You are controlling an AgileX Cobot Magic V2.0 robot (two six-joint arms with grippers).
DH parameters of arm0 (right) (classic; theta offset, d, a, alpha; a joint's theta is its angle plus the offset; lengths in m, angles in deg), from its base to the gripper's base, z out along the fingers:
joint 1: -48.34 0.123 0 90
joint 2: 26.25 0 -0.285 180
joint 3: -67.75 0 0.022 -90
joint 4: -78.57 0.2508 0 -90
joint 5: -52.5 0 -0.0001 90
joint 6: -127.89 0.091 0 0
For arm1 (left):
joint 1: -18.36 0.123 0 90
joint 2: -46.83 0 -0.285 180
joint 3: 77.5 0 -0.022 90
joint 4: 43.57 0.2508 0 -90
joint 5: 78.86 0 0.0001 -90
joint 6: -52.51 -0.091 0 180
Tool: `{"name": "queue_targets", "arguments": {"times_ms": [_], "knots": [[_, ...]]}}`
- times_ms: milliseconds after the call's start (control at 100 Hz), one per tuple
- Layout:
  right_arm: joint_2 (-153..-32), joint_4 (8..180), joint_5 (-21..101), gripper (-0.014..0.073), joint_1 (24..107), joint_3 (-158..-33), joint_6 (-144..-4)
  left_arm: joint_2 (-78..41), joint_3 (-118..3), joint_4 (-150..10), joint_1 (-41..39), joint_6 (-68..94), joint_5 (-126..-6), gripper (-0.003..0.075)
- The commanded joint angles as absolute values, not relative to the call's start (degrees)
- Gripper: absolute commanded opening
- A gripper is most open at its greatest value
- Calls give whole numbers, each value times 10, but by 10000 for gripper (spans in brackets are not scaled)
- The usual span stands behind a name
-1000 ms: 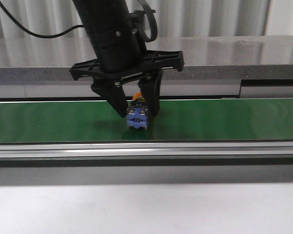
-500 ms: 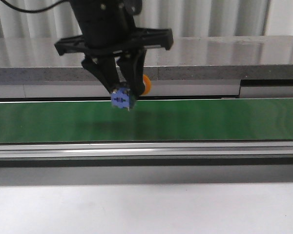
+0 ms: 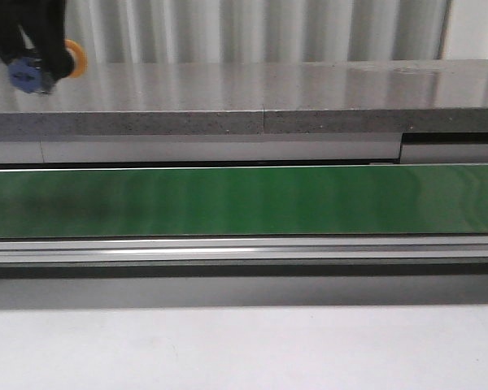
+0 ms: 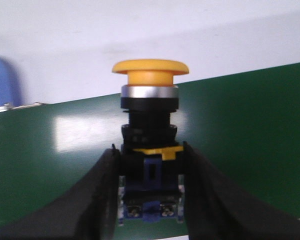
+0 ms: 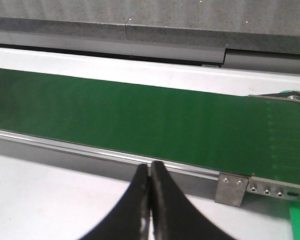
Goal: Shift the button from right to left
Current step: 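Carry the button with the left gripper over to the blue tray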
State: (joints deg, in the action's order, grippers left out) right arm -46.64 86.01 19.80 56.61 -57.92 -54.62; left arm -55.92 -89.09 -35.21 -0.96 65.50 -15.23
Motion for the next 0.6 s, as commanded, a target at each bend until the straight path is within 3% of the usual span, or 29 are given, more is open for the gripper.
{"name": "queue_targets", "arguments": {"times_ms": [0,590], "knots": [[-471,864,243,-66,567,-595,-550,-529,-908,-346,30,635,-159,71],[-471,864,245,-66,567,-595,-550,-535,-863,-381,296,497,-143,71]]}}
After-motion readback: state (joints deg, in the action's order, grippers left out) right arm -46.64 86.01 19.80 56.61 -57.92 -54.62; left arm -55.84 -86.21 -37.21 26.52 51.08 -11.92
